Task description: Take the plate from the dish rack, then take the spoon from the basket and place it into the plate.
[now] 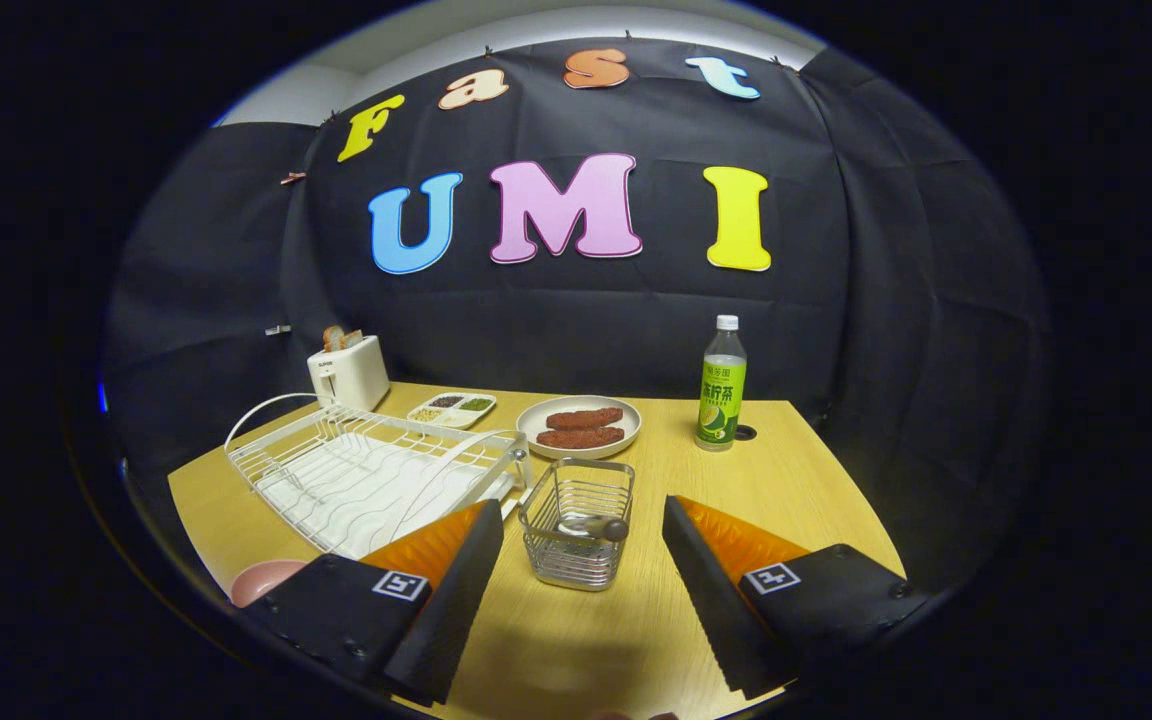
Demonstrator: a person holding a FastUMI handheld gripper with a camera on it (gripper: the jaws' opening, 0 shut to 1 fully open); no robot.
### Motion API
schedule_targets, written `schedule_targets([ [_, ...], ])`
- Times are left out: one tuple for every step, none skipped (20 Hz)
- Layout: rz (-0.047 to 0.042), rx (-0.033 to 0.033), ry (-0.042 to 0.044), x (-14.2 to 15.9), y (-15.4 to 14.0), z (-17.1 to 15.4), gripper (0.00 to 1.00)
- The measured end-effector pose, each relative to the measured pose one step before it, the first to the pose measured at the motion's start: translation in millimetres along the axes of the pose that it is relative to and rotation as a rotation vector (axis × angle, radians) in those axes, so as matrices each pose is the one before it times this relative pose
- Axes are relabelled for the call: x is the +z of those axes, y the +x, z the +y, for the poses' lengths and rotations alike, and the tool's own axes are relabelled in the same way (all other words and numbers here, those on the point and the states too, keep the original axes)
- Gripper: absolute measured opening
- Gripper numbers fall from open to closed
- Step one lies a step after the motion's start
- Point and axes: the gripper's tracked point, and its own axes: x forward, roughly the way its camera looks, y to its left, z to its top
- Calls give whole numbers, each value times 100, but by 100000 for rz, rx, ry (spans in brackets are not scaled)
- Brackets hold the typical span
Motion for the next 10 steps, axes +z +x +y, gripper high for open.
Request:
schedule_targets([
  [-401,16,-1052,-242,557,-204,98],
  [-409,453,-1054,-192,501,-20,99],
  [-871,948,-809,-73,375,124,99],
  [-480,525,-495,-65,502,102,98],
  [-288,1237,277,-81,417,281,98],
  [-180,1306,384,-225,317,407,98],
  [-428,1181,247,-10,399,328,98],
  [-732,799,-232,24,294,333,98],
  [-1527,323,-884,330,238,221,98],
  [-1760,435,-1039,379,118,337,97],
])
